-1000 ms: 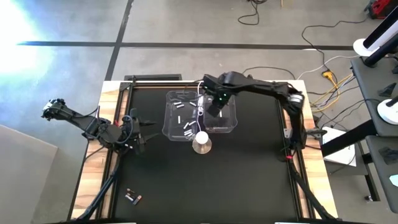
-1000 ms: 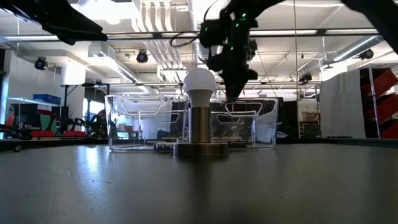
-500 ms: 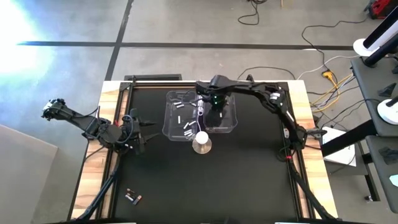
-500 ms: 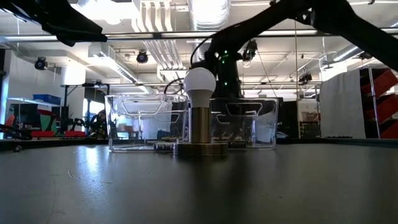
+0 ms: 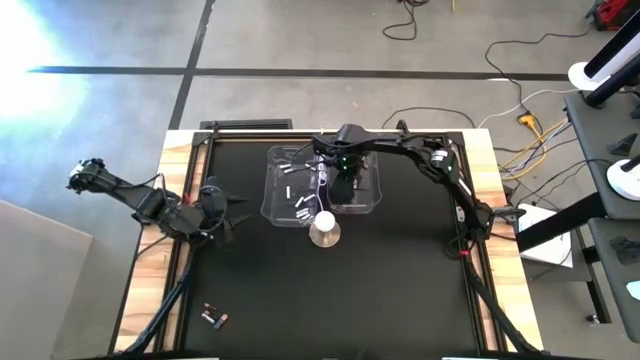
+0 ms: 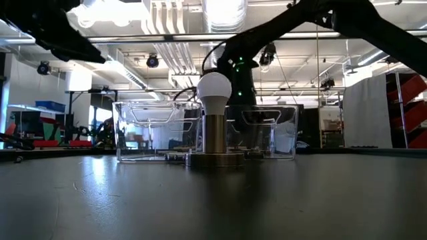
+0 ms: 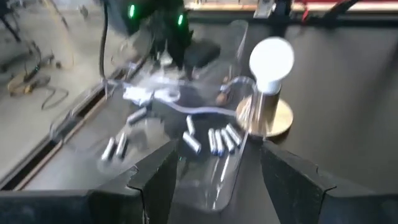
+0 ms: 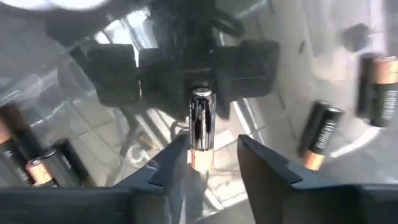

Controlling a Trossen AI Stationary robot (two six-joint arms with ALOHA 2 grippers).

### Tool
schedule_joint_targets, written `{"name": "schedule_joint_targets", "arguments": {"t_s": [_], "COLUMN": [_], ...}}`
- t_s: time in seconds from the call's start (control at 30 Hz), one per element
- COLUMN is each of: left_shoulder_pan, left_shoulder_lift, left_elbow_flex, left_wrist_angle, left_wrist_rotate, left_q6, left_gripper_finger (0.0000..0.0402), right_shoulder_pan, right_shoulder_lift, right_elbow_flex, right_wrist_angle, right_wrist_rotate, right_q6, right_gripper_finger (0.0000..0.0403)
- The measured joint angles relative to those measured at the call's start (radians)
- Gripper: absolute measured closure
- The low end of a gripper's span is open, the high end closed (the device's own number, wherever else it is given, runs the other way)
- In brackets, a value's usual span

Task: Sort batteries
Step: Put the black battery into the right transparent bin, then put the white battery into the left transparent bin

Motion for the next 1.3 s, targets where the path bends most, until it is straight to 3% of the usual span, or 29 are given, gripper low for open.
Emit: {"name": "schedule_joint_targets", "arguments": {"t_s": [0.13, 0.27, 0.33, 0.47, 0.6, 0.77, 0.9, 1.2, 1.3], "left_shoulder_pan": [0.000, 0.002, 0.008, 0.038, 0.089, 0.205, 0.308, 0.463, 0.478], "left_shoulder_lift": [0.000, 0.005, 0.021, 0.074, 0.158, 0.278, 0.372, 0.585, 0.643], "left_elbow_flex": [0.031, 0.067, 0.096, 0.128, 0.137, 0.170, 0.212, 0.314, 0.339], "left_wrist_angle": [-0.156, -0.353, -0.427, -0.578, -0.632, -0.652, -0.688, -0.727, -0.735], "left_wrist_rotate": [0.054, 0.283, 0.322, 0.325, 0.457, 0.637, 0.705, 0.724, 0.667], "left_q6": [-0.116, -0.356, -0.468, -0.693, -0.729, -0.555, -0.370, 0.137, 0.288], "left_gripper_finger": [0.0194, 0.0194, 0.0196, 0.0209, 0.0226, 0.0242, 0.0244, 0.0245, 0.0245], "right_shoulder_pan": [0.045, 0.133, 0.193, 0.307, 0.420, 0.536, 0.618, 0.756, 0.779], "right_shoulder_lift": [-0.072, -0.197, -0.248, -0.335, -0.394, -0.425, -0.426, -0.426, -0.426], "right_elbow_flex": [0.033, 0.041, 0.037, 0.010, -0.057, -0.141, -0.184, -0.252, -0.262], "right_wrist_angle": [-0.002, 0.012, 0.019, 0.060, 0.138, 0.196, 0.189, 0.152, 0.107], "right_wrist_rotate": [0.093, 0.254, 0.320, 0.360, 0.377, 0.383, 0.384, 0.468, 0.472], "right_q6": [0.000, 0.005, 0.035, 0.113, 0.125, 0.168, 0.240, 0.408, 0.479], "right_gripper_finger": [0.0241, 0.0218, 0.0211, 0.0205, 0.0204, 0.0204, 0.0204, 0.0204, 0.0204]}}
